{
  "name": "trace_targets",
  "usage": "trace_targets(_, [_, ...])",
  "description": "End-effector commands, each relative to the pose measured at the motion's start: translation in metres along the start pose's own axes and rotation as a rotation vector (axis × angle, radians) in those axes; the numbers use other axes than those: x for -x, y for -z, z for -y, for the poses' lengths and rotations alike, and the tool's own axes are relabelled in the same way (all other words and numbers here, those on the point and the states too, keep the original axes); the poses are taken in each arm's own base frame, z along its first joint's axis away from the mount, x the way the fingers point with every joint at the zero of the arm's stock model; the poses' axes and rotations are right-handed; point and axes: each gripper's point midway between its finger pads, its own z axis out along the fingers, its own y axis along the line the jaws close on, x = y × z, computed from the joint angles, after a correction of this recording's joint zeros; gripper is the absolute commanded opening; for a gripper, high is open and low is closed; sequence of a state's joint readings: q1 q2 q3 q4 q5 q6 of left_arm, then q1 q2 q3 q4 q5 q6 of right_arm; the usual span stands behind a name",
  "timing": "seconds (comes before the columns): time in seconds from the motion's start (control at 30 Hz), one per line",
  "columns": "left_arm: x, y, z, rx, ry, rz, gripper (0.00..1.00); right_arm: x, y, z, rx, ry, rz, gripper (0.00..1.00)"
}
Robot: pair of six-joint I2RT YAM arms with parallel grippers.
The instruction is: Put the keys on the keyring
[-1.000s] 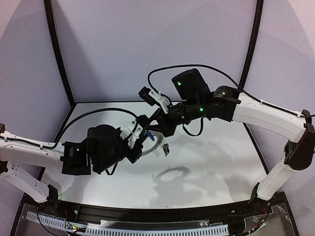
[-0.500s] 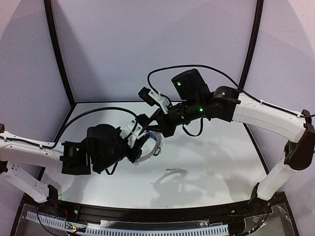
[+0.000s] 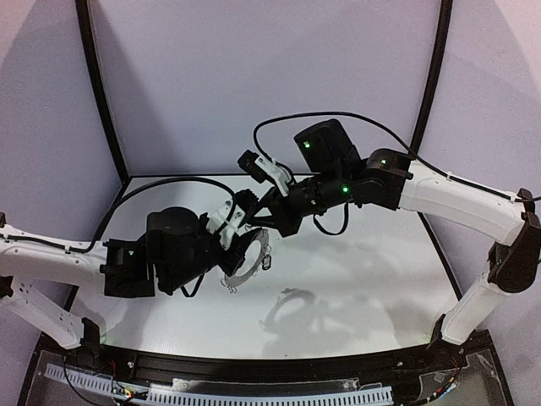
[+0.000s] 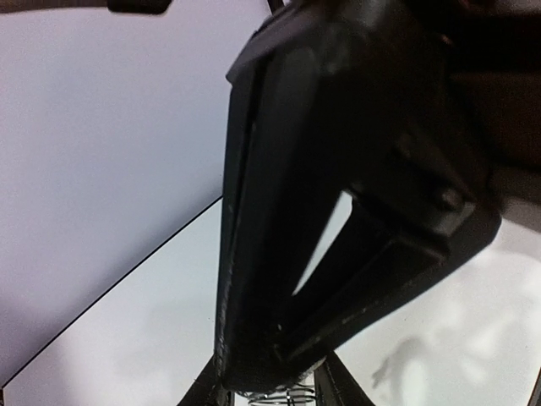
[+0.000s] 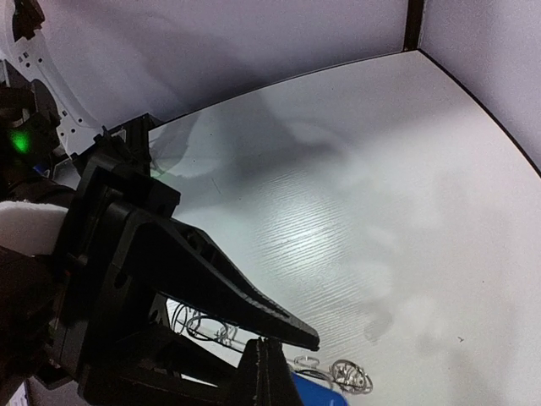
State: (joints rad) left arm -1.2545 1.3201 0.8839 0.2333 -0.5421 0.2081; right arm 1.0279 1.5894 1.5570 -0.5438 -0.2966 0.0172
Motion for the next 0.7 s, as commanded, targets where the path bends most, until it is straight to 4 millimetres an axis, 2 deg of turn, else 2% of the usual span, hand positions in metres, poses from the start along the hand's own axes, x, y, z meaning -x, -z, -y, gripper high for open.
trace_targets(0.0, [0.002,-0.001,-0.005,0.031,0.002,-0.021,0.35,0.011,0.003,-0.007,0.016,0.004,0.057,0.00])
trace_targets(0.13, [-0.007,0.002,-0.006,0.034,0.014,-0.042,0.41,0.012,0.008,-0.005,-0.008,0.001,0.069,0.00])
trace_targets(0.3, [-0.016,0.008,-0.014,0.069,0.039,-0.061,0.42,0.014,0.012,-0.007,-0.005,-0.002,0.086,0.00])
trace_targets(0.6, [-0.019,0.005,-0.017,0.100,0.050,-0.068,0.41,0.015,0.016,-0.011,0.016,0.001,0.094,0.00])
trace_targets(0.67, [-0.018,0.006,-0.018,0.104,0.052,-0.069,0.37,0.014,0.016,-0.011,0.012,0.000,0.091,0.00])
